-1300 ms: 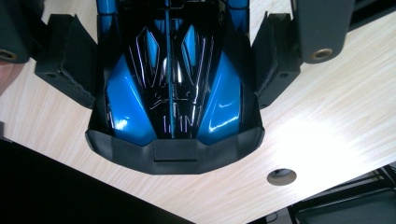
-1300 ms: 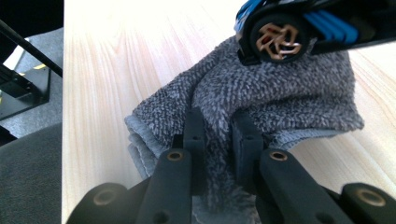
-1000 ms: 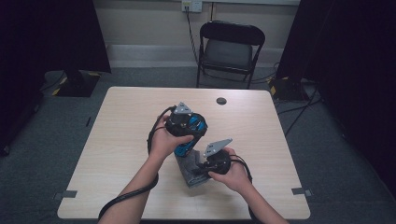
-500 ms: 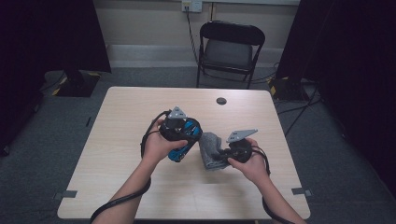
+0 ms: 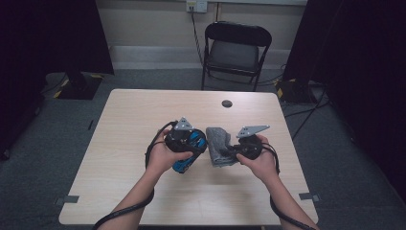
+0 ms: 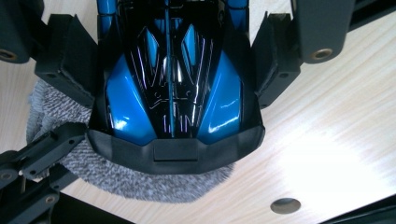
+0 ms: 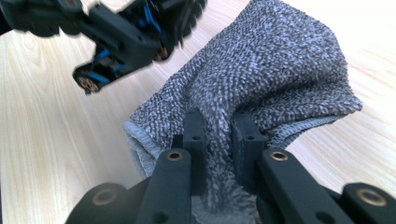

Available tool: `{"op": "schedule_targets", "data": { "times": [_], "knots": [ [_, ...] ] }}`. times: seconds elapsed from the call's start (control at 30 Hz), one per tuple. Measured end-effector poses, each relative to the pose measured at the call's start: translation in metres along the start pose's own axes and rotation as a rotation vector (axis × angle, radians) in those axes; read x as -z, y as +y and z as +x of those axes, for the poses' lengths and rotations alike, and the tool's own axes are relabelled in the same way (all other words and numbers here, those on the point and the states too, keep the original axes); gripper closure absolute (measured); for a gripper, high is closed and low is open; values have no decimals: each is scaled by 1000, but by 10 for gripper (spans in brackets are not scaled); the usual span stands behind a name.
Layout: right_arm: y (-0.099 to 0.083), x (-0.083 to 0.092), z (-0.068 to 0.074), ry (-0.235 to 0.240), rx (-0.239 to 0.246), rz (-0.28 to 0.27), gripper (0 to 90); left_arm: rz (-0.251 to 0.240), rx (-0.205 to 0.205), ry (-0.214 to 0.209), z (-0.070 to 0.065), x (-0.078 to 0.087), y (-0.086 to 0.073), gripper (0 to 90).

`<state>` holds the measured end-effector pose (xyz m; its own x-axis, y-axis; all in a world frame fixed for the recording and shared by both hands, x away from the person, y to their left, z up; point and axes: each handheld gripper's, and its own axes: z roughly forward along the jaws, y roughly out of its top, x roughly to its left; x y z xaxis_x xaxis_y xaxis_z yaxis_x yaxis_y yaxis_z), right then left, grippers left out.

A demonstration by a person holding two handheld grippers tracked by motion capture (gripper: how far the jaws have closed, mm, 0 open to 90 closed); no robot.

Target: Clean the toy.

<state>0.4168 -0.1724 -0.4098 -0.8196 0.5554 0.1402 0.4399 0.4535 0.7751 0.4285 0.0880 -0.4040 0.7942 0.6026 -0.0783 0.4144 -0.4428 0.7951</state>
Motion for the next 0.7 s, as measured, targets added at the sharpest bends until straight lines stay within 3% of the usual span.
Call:
{"op": "schedule_targets", "data": {
  "times": [0.27, 0.7],
  "knots": [
    [2, -9, 10, 46, 27, 11, 788, 4, 7, -7, 0, -3, -2, 255],
    [0, -13, 12, 57, 34, 17, 789, 4, -5, -9, -4, -5, 4, 255]
  ]
}}
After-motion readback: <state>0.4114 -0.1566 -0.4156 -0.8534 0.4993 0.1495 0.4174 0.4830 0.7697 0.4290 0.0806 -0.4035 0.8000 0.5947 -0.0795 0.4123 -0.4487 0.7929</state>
